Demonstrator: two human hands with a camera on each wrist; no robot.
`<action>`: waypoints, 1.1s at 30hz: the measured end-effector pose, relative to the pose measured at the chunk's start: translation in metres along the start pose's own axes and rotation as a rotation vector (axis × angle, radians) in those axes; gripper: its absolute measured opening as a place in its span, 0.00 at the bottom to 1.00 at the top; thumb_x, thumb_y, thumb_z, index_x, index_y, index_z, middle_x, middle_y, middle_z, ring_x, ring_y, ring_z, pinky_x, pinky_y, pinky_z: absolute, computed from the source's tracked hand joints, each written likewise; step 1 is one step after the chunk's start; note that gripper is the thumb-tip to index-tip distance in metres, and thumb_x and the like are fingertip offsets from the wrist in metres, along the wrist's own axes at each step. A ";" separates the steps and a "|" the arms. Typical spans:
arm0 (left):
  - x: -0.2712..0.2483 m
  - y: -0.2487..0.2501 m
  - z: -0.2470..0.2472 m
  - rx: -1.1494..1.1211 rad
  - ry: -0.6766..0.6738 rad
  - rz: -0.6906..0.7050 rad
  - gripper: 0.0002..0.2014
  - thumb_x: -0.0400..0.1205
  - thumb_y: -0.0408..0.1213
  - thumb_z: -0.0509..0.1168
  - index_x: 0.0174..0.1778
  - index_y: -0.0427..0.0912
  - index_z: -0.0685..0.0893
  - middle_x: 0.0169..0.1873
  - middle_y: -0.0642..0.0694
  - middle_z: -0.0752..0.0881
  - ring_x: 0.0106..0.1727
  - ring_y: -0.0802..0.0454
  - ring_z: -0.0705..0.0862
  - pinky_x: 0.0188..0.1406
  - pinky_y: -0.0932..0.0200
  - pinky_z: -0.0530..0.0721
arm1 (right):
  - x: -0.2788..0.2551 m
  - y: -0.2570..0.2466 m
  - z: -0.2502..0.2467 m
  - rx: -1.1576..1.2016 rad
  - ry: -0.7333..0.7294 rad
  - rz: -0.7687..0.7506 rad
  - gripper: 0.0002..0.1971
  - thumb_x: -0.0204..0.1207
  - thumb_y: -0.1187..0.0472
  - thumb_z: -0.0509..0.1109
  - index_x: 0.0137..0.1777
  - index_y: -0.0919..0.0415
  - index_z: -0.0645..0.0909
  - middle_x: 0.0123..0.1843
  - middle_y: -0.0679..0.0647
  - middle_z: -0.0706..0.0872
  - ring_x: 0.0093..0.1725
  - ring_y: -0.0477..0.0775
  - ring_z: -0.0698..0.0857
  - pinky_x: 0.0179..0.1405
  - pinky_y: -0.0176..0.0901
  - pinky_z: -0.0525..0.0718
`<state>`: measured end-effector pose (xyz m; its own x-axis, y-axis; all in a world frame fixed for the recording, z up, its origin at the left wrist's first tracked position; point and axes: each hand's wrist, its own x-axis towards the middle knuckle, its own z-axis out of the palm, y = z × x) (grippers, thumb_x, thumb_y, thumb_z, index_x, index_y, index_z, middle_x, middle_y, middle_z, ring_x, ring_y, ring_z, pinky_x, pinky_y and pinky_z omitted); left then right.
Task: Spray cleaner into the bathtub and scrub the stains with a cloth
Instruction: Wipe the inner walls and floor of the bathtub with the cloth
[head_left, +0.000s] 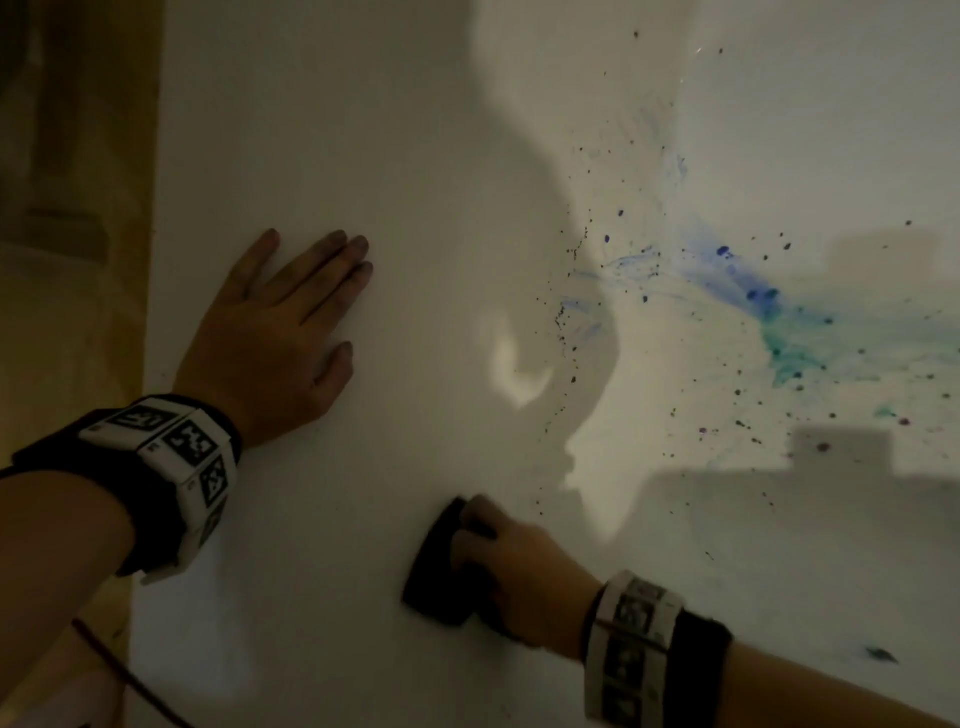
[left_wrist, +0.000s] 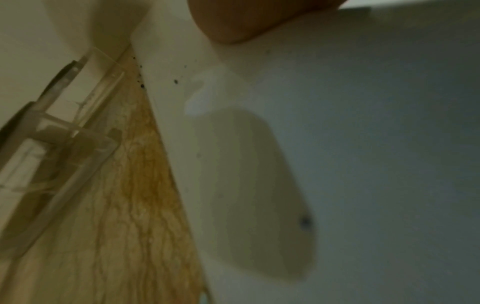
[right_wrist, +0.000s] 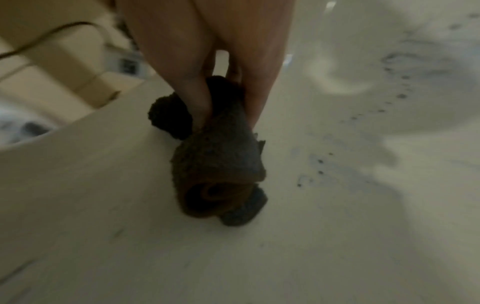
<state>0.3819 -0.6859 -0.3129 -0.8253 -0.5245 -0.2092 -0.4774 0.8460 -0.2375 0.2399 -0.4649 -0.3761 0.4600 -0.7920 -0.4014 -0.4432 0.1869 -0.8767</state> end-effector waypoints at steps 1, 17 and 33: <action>0.000 0.000 0.000 0.001 -0.002 0.002 0.29 0.78 0.43 0.52 0.75 0.34 0.70 0.77 0.40 0.68 0.77 0.48 0.67 0.78 0.41 0.55 | 0.005 0.008 -0.005 0.014 0.062 0.060 0.12 0.77 0.68 0.62 0.60 0.63 0.76 0.65 0.58 0.70 0.55 0.61 0.78 0.53 0.41 0.75; 0.000 -0.001 -0.001 -0.002 -0.018 0.006 0.29 0.78 0.43 0.52 0.75 0.34 0.71 0.77 0.40 0.67 0.77 0.48 0.67 0.78 0.42 0.54 | -0.046 0.010 -0.002 -0.087 -0.274 -0.264 0.10 0.79 0.58 0.59 0.53 0.60 0.80 0.59 0.53 0.77 0.56 0.42 0.76 0.63 0.31 0.71; 0.000 -0.002 0.000 -0.019 -0.033 0.017 0.30 0.79 0.45 0.48 0.77 0.35 0.68 0.78 0.40 0.67 0.79 0.47 0.64 0.79 0.45 0.47 | 0.002 0.088 -0.059 -0.190 0.185 0.405 0.14 0.72 0.70 0.69 0.57 0.63 0.78 0.61 0.60 0.76 0.56 0.58 0.78 0.47 0.35 0.69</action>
<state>0.3825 -0.6876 -0.3127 -0.8233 -0.5124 -0.2442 -0.4692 0.8565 -0.2153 0.1564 -0.4844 -0.4380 0.0850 -0.7707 -0.6315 -0.6987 0.4058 -0.5893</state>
